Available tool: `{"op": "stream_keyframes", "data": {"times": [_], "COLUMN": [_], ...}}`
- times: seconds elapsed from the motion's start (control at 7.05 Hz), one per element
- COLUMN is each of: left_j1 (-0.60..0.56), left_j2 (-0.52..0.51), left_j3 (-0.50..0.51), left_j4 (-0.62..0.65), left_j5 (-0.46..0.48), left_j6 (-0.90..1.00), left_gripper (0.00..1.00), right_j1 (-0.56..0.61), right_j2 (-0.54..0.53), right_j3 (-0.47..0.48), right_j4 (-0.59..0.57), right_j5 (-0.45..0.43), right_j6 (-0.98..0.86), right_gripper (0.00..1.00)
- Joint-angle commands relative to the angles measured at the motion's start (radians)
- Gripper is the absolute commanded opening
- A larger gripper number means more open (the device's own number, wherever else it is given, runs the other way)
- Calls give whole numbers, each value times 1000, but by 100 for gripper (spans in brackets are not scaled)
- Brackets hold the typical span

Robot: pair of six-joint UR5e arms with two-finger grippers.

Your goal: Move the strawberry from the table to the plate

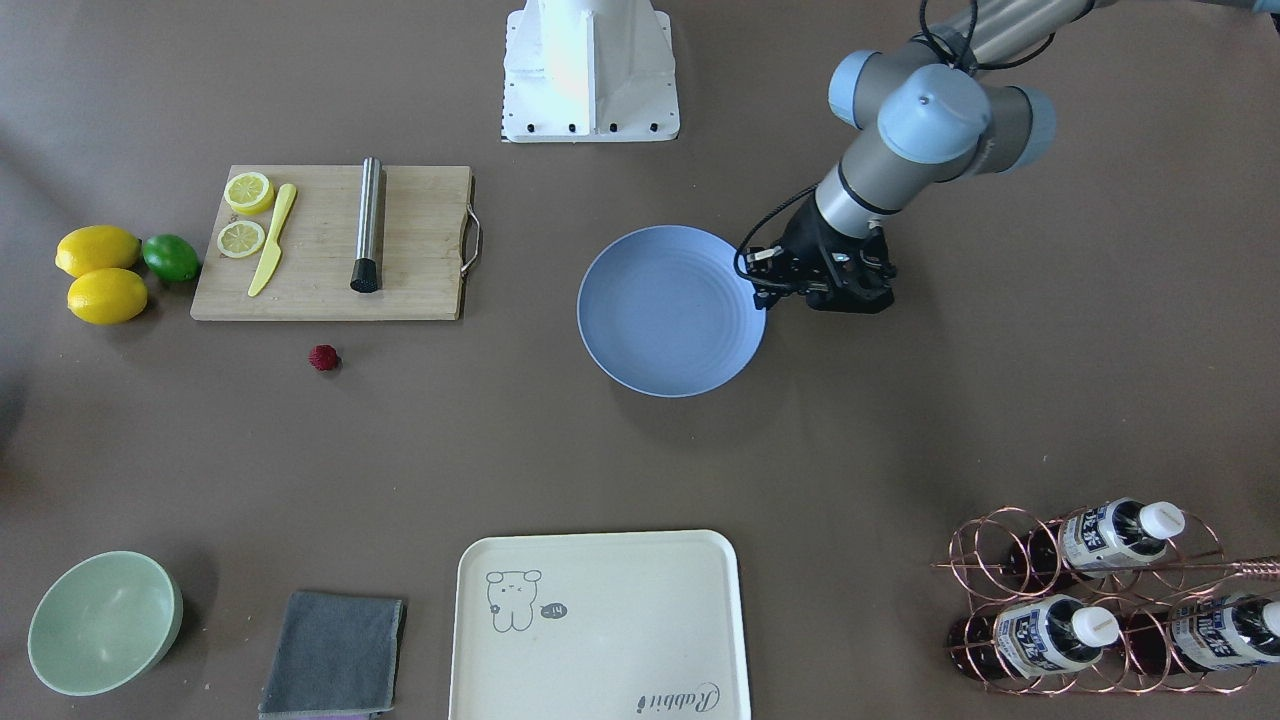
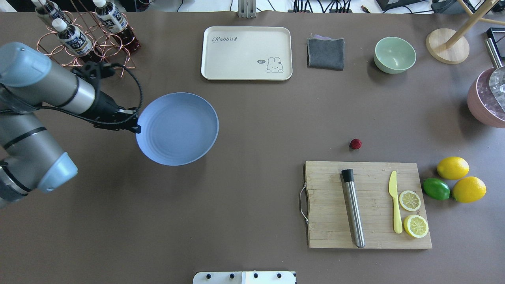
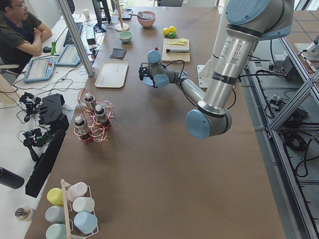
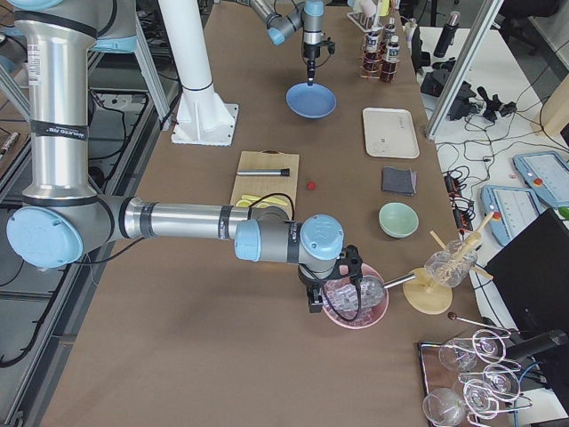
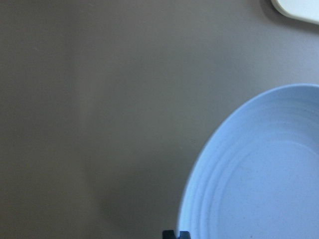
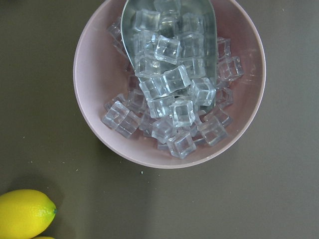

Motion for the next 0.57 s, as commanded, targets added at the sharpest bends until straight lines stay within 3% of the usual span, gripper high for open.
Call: {"op": "stream_keyframes", "data": {"times": [0.0, 0.43], "left_j1": [133, 167], "left_j2": [-59, -85], "left_j3": [19, 47], "left_j4": [15, 9], "left_j5": [110, 146], "left_j6": [-36, -62], "left_gripper": [0, 0], "right_j1": [-22, -60], "right_j2": [8, 10], "right_j3": [6, 43], "right_j4": [2, 2], "right_j5": [2, 0], "right_j6": [6, 8], "right_gripper": [100, 100]}}
